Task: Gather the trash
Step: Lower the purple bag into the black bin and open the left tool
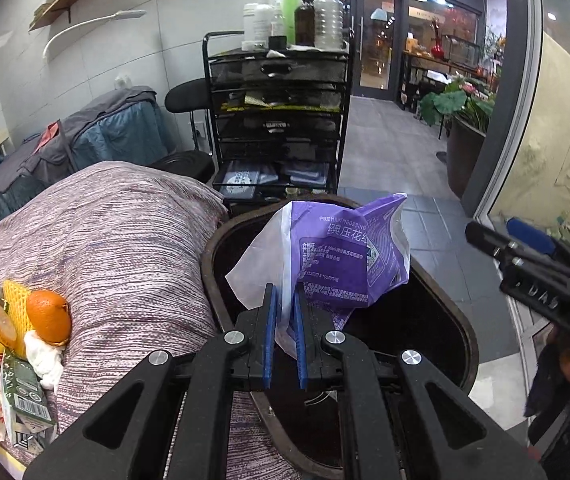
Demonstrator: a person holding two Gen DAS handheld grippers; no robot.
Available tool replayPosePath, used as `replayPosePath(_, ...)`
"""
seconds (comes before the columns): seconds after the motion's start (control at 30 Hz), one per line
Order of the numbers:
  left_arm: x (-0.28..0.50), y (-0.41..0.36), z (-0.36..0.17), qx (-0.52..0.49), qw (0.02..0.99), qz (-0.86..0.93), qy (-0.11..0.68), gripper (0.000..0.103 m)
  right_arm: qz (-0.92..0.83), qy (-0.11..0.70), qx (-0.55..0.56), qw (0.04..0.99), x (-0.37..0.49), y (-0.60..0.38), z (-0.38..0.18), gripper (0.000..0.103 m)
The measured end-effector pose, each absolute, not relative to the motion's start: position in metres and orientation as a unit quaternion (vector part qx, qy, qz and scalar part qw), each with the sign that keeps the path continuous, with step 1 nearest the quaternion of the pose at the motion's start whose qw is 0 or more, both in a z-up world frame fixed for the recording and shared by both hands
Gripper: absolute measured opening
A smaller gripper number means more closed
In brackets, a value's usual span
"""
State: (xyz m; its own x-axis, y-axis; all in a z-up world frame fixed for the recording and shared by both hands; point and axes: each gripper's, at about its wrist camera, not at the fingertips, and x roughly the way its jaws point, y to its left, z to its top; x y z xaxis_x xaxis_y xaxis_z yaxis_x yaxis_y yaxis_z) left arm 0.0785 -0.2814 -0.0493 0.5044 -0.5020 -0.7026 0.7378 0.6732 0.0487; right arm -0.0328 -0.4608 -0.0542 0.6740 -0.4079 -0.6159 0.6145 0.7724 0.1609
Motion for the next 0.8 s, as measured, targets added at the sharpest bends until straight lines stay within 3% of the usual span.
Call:
replayPosePath(0.13,0.078,-0.285,-0.057,0.189,0.846,-0.36,0.345,0.023,-0.284,0.284,0.182,0.898,-0.036,-0.461,-0.052,0.078)
replayPosePath(0.2,0.078,-0.284,-0.058,0.19,0.847,-0.36,0.343,0.045,-0.284,0.283,0.182,0.898,-0.036,-0.461,-0.051,0.078)
replayPosePath(0.23,0.076,-0.283,-0.056,0.188,0.85,-0.36,0.337,0.061,-0.285,0.283,0.182,0.898,-0.036,-0.461,-0.051,0.078)
replayPosePath(0.37,0.072,-0.279,-0.048,0.178,0.858,-0.365,0.314,0.08,-0.286,0.281,0.183,0.898,-0.035,-0.461,-0.052,0.082)
replayPosePath(0.53,0.065,-0.271,-0.033,0.17,0.873,-0.361,0.28,0.09,-0.273,0.271,0.191,0.903,-0.033,-0.459,-0.05,0.084)
replayPosePath(0.8,0.053,-0.246,-0.008,0.159,0.898,-0.341,0.228,0.096,-0.229,0.244,0.189,0.923,-0.027,-0.441,-0.038,0.089)
